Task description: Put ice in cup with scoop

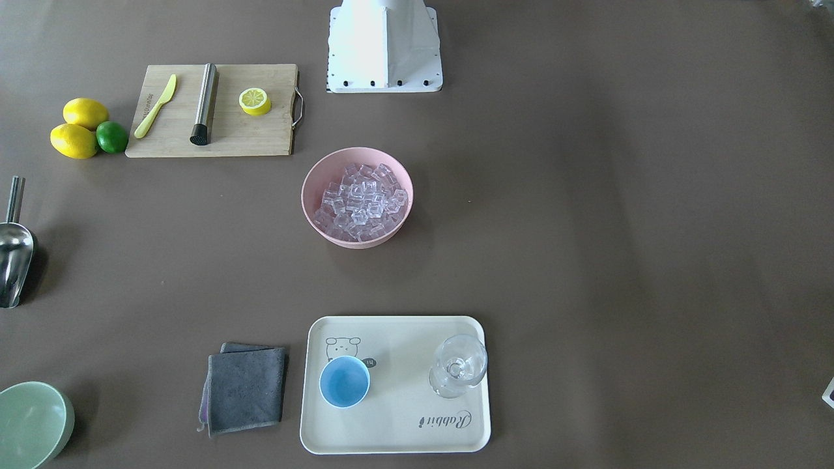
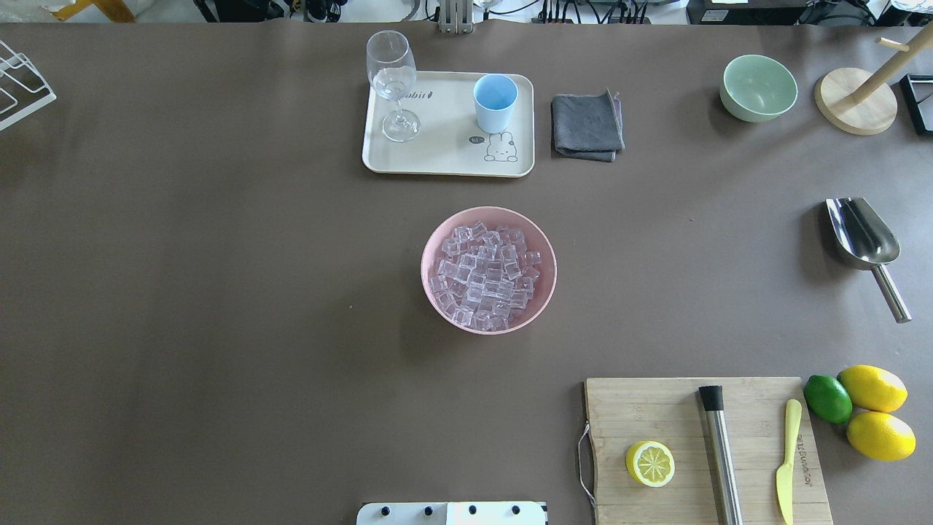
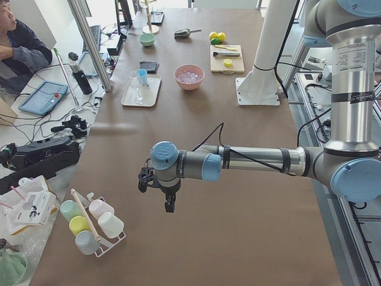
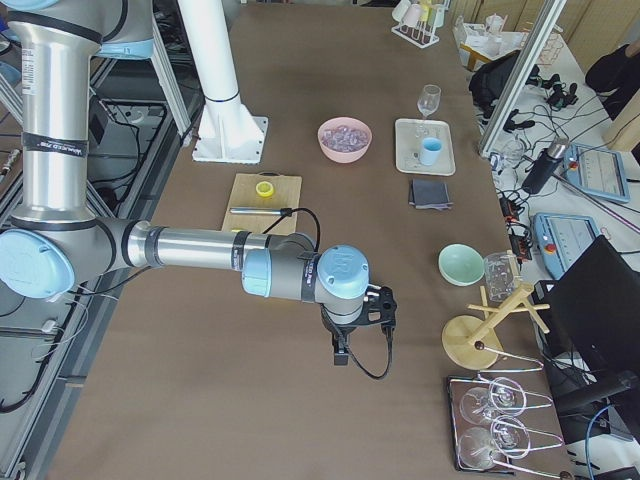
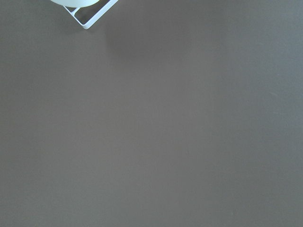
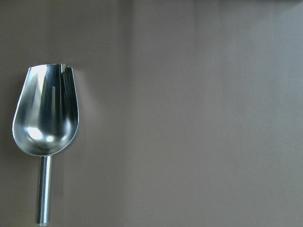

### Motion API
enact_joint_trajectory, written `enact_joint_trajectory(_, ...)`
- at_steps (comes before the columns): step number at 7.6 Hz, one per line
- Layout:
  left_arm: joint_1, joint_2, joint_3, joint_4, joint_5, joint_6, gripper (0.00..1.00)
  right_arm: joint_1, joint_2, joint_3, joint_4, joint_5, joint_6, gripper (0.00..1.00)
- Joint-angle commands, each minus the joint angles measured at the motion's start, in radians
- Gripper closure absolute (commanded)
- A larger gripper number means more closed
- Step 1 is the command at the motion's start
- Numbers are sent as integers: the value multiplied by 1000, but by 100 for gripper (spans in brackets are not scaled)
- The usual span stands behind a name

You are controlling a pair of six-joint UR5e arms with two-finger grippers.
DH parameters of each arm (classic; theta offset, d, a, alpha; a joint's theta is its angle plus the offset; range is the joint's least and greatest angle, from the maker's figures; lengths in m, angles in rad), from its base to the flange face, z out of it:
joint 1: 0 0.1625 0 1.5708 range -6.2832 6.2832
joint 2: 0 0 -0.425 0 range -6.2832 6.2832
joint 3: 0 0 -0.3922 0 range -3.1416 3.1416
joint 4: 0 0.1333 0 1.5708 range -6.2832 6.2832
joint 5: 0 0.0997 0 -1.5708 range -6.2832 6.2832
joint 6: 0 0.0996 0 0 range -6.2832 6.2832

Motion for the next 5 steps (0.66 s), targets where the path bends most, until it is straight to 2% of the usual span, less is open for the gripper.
enact_joint_trajectory(1,47,-18,-11,-4,-5,4,2,0,2,-9,1,10,-4,0)
enact_joint_trajectory(4,193,-45,-48,-99,-10,1,2,-46,6,0,1,59,28,0)
enact_joint_trajectory(5,229,-76,-60,-105,-72,-9,2,-79,8,23,3,59,92,0)
